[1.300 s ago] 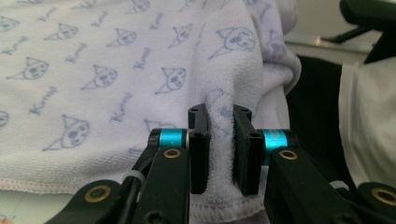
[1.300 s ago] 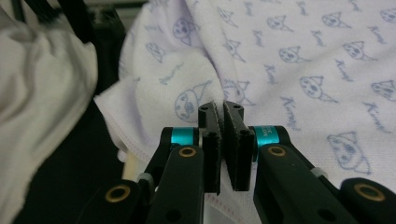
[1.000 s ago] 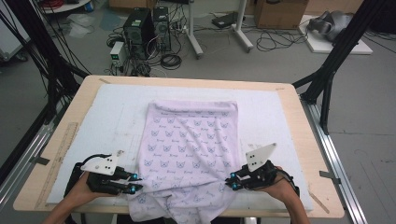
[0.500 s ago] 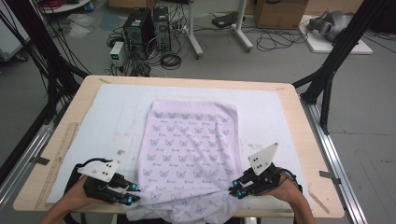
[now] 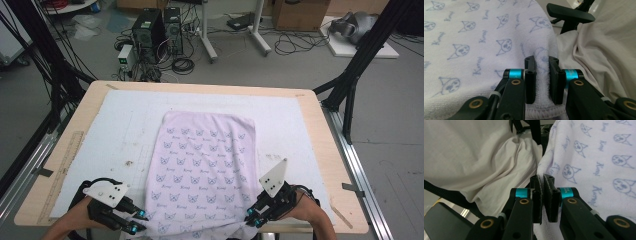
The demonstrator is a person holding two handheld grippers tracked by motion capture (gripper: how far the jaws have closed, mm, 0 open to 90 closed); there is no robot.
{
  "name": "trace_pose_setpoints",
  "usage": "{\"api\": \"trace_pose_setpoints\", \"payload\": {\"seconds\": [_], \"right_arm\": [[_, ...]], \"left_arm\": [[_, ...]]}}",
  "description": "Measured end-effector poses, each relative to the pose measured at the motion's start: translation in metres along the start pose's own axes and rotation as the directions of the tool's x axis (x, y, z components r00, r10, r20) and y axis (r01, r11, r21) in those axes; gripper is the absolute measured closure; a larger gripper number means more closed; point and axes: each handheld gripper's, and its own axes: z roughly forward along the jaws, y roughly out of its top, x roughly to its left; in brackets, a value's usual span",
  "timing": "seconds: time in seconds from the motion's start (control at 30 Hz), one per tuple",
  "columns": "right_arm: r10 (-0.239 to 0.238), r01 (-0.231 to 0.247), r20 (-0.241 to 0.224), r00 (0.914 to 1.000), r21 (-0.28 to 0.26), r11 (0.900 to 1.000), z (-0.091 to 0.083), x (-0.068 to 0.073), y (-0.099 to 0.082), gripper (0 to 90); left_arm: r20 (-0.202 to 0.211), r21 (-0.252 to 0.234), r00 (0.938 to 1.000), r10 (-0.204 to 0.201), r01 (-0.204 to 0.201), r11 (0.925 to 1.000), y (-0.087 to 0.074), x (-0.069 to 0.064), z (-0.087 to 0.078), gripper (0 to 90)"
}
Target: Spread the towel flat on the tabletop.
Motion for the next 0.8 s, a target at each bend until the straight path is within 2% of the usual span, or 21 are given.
{"api": "trace_pose_setpoints", "payload": {"seconds": [0.13,0.2,0.27,0.3,0.43,0.5,0.53,0.57,0.6,0.63,0.67,0.7,0.77,0.8], "right_arm": [[0.008,-0.008,-0.022,0.9997,0.017,0.9998,0.007,-0.002,0.001,86.1],[0.018,-0.016,-0.042,0.9990,0.039,0.9991,0.011,-0.002,0.001,86.0],[0.023,-0.020,-0.056,0.9982,0.054,0.9983,0.015,-0.003,0.000,86.0],[0.028,-0.024,-0.060,0.9978,0.065,0.9976,0.016,-0.003,-0.001,86.0],[0.035,-0.030,-0.054,0.9979,0.074,0.9968,0.016,-0.002,-0.002,85.6],[0.022,-0.019,-0.042,0.9989,0.075,0.9970,0.016,-0.002,-0.002,84.2],[0.018,-0.015,-0.037,0.9992,0.079,0.9967,0.015,-0.002,-0.002,81.6],[0.014,-0.013,-0.023,0.9996,0.067,0.9976,0.015,-0.002,-0.002,74.7],[0.027,-0.027,-0.002,0.9996,0.059,0.9979,0.014,-0.002,-0.002,71.2],[0.019,-0.019,0.007,0.9998,0.052,0.9985,0.013,-0.002,-0.002,68.2],[0.007,-0.008,0.028,0.9996,0.046,0.9989,0.013,-0.002,-0.002,60.0],[0.011,-0.014,0.065,0.9978,0.040,0.9991,0.011,-0.002,-0.002,56.1],[0.017,-0.020,0.092,0.9956,0.034,0.9992,0.009,-0.002,-0.002,48.8],[0.016,-0.020,0.143,0.9896,0.029,0.9994,0.007,-0.001,-0.002,40.6]], "left_arm": [[0.018,0.030,0.9998,-0.009,0.009,0.9995,-0.003,0.000,0.004,77.1],[0.044,0.050,0.9989,-0.018,0.015,0.9986,-0.005,-0.001,0.008,77.3],[0.049,0.063,0.9983,-0.031,0.028,0.9976,-0.006,-0.001,0.010,77.3],[0.048,0.066,0.9986,-0.024,0.021,0.9976,-0.007,-0.001,0.011,77.3],[0.028,0.039,0.9996,-0.010,0.008,0.9992,-0.007,0.000,0.009,73.6],[0.021,0.025,0.9997,-0.010,0.009,0.9996,-0.007,0.001,0.007,70.1],[0.006,0.016,1.0000,0.005,-0.005,0.9999,-0.007,0.001,0.007,66.8],[-0.017,0.005,0.9998,0.009,-0.009,0.9999,-0.007,0.001,0.006,61.1],[-0.025,-0.002,0.9997,0.007,-0.007,1.0000,-0.007,0.002,0.005,57.5],[-0.036,-0.012,0.9993,0.009,-0.010,0.9999,-0.007,0.002,0.004,54.8],[-0.063,-0.017,0.9979,0.018,-0.019,0.9997,-0.007,0.004,0.003,49.9],[-0.075,-0.030,0.9971,0.011,-0.013,0.9995,-0.007,0.005,0.002,45.6],[-0.119,-0.063,0.9929,0.010,-0.018,0.9978,-0.007,0.008,0.000,40.0],[-0.129,-0.074,0.9916,0.009,-0.019,0.9971,-0.007,0.009,-0.001,36.9]]}}
